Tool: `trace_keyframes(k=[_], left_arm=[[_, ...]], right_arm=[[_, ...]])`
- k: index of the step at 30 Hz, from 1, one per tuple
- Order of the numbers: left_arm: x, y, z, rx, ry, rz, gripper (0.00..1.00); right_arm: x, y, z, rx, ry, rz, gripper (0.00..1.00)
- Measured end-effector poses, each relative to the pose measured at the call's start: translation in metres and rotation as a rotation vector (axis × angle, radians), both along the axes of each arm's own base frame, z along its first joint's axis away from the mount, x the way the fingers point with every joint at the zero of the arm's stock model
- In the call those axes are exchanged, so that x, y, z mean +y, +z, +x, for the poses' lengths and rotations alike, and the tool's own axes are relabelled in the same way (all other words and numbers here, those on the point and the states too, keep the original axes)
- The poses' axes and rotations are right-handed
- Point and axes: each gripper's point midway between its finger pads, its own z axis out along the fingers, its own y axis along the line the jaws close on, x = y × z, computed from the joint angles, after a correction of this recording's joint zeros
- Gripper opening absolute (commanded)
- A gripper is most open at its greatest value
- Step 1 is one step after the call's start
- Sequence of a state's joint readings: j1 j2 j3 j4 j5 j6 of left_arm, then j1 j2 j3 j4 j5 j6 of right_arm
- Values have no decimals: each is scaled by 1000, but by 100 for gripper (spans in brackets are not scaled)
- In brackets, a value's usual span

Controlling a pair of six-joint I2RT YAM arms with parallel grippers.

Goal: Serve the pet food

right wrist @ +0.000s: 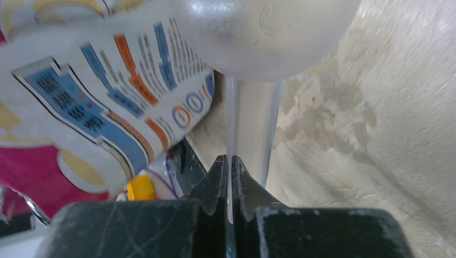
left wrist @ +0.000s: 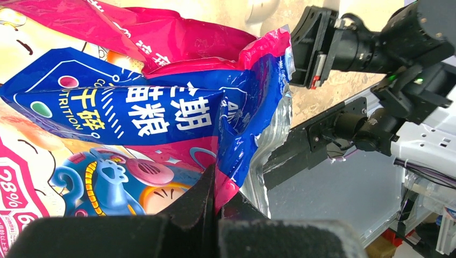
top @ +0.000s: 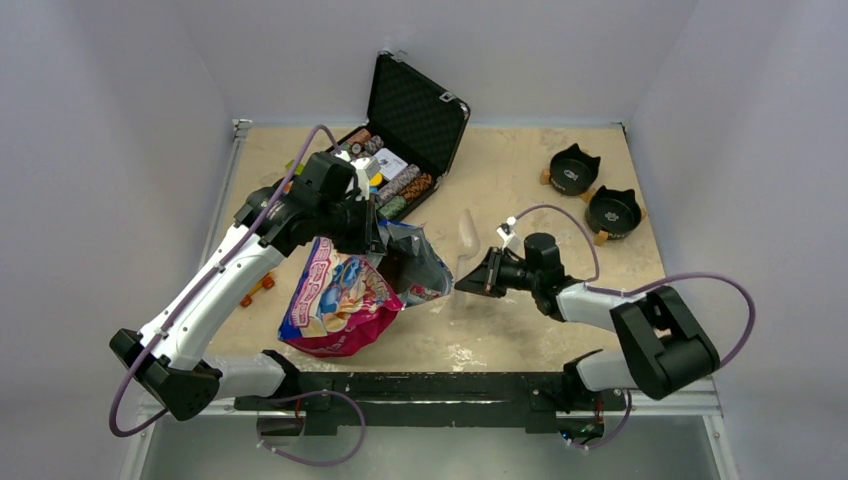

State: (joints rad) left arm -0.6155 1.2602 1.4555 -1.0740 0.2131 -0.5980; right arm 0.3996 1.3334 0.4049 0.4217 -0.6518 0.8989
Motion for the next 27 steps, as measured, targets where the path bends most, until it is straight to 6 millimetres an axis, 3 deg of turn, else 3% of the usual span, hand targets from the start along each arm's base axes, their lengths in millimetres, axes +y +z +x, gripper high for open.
trace_keyframes(k=[4,16,27], left_arm=[[0,0,-1,2,-2,-1,0],[0,1,-1,4,7,-4,0],[0,1,-1,5,8,-5,0]], right_arm=[[3,-15,-20,-9,81,66,0],[-6,-47,-40,19,63,84,6],[-14,-53,-39,26,-17,72,19]])
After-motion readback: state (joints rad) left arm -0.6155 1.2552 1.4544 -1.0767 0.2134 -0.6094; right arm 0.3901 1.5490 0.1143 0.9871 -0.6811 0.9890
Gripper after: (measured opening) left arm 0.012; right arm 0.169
